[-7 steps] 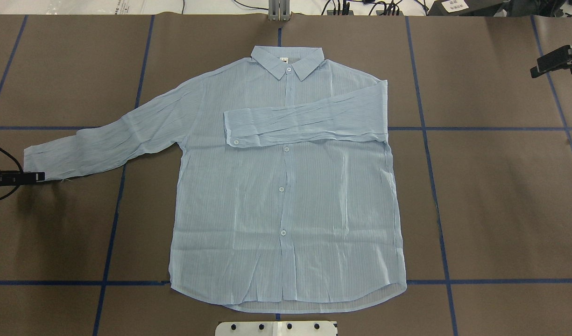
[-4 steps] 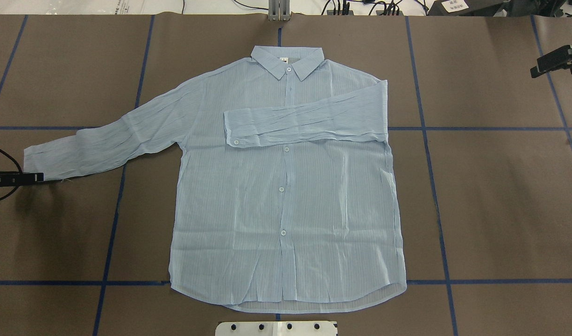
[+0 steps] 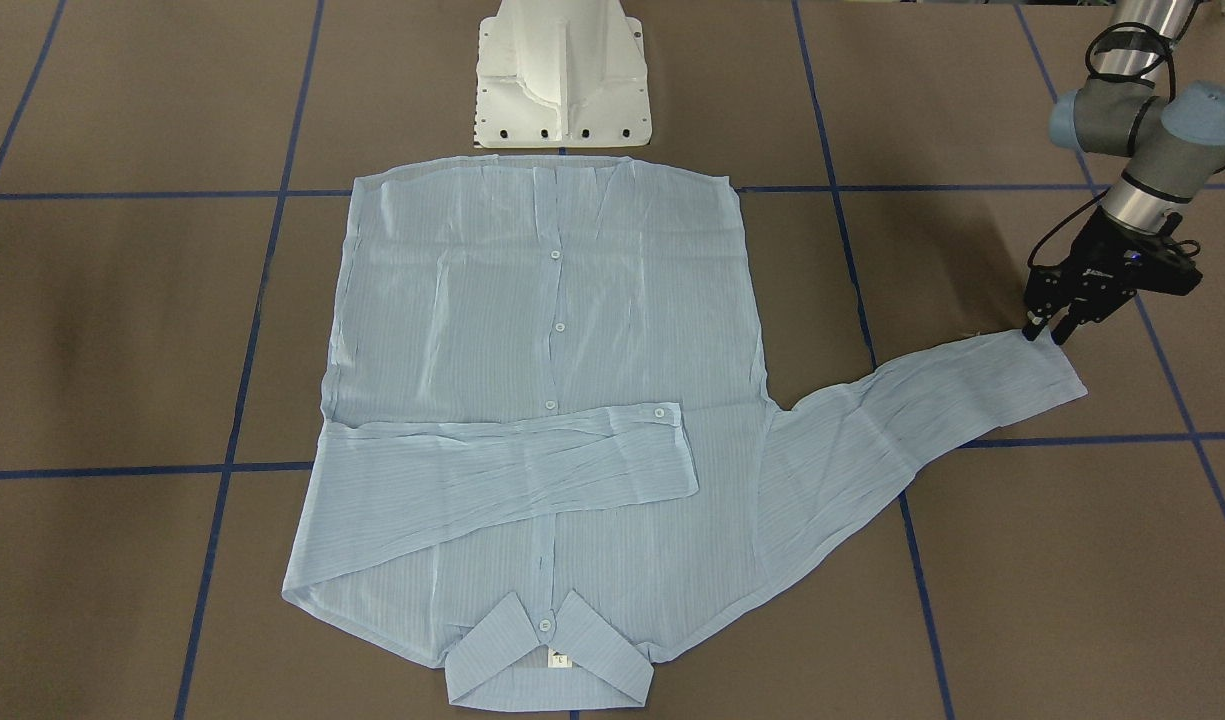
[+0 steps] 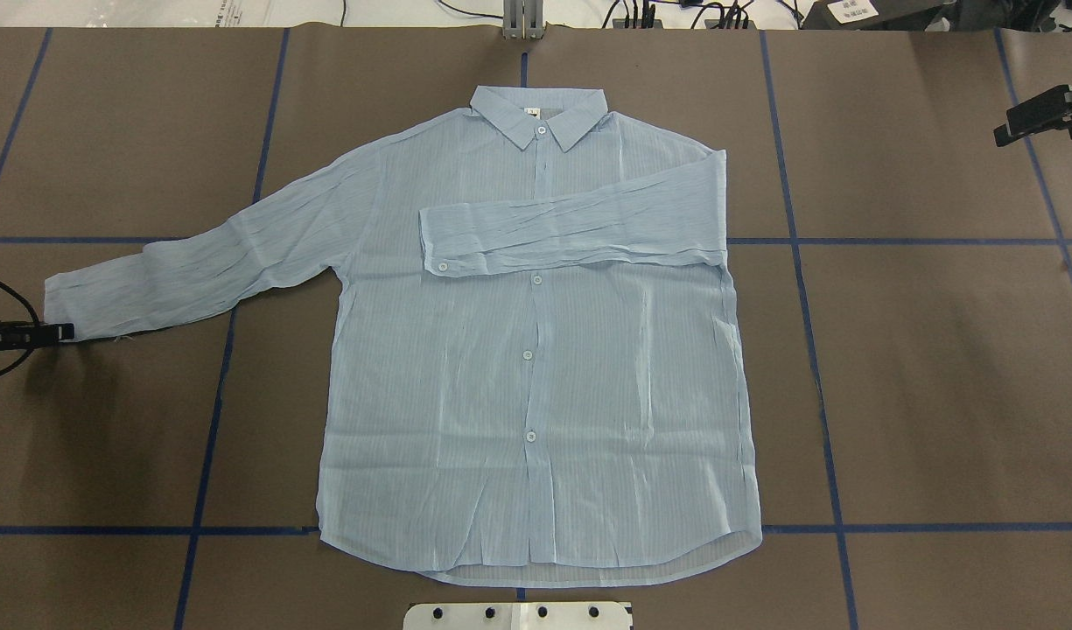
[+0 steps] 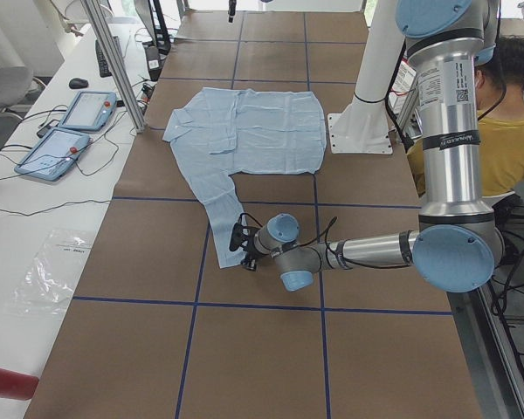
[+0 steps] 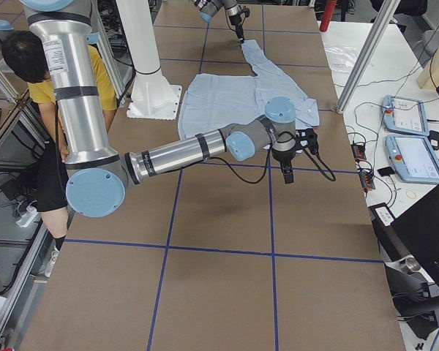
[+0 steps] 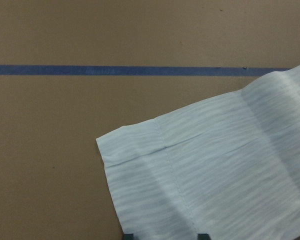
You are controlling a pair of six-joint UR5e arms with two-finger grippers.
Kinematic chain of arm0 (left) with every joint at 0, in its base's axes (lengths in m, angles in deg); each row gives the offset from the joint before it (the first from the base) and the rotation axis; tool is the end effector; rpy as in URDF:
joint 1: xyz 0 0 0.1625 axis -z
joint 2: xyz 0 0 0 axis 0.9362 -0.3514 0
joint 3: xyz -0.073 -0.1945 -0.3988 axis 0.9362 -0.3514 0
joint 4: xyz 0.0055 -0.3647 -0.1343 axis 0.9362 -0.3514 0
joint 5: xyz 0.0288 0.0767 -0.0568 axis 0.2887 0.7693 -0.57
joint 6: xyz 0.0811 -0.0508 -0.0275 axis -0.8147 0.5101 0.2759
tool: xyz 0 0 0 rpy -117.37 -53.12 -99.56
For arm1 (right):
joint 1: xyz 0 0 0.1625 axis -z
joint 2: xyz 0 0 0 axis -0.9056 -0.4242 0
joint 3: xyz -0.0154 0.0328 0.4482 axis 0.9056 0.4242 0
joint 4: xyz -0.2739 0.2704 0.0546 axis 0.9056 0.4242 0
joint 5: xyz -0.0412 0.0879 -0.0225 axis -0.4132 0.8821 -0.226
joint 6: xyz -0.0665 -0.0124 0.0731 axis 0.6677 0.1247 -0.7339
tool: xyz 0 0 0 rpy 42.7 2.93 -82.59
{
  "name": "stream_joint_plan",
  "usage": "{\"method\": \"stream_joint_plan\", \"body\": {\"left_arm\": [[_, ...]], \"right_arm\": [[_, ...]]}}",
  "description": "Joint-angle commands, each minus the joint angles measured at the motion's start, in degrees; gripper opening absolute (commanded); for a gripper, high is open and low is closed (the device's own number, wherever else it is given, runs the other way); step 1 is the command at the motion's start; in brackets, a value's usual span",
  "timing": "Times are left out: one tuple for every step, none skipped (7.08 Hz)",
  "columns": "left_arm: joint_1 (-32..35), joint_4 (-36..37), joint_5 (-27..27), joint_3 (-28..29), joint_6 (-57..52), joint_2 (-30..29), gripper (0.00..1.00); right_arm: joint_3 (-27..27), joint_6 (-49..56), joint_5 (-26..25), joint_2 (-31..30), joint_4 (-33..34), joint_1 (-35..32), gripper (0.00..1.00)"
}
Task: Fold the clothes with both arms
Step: 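Lower the left gripper onto the other sleeve cuff and grasp it, then carry the cuff with the left gripper across the shirt over the first sleeve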
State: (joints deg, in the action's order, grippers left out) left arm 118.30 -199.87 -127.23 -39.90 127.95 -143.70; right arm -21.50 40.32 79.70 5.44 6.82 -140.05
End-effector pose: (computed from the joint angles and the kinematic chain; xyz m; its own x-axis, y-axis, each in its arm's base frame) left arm 0.1931 -0.3781 0.6849 0.5850 0.1000 -0.8048 0.2808 0.9060 0.3167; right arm -0.0724 -0.5511 0.5010 0.6946 -0.1232 0.7088 -0.0992 0.9594 0.2639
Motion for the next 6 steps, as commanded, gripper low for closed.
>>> {"method": "stream_joint_plan", "body": {"left_arm": [[0.08, 0.00, -0.40, -0.59, -0.07, 0.00, 0.00], [0.17, 0.09, -0.58, -1.29, -0.07, -0.08, 0.00], [0.52, 0.78, -2.67, -5.38, -0.07, 0.18, 0.00], [2.09, 0.70, -3.56, -10.21, -0.07, 0.01, 0.00], [3.15, 0.70, -3.66, -14.09, 0.01, -0.87, 0.00], [3.86, 0.96, -3.83, -16.48, 0.62, -2.79, 0.00]], "right_arm": [[-0.08, 0.00, 0.00, -0.05, 0.00, 0.00, 1.00], [-0.08, -0.09, 0.00, -0.05, 0.00, 0.00, 1.00], [-0.16, -0.26, 0.09, -0.05, 0.00, 0.00, 1.00], [-0.08, -0.09, 0.09, -0.05, 0.00, 0.00, 1.00], [-0.25, -0.26, 0.09, -0.14, 0.00, 0.00, 1.00], [-1.12, -0.61, 0.09, -0.57, 0.00, 0.00, 1.00]]}}
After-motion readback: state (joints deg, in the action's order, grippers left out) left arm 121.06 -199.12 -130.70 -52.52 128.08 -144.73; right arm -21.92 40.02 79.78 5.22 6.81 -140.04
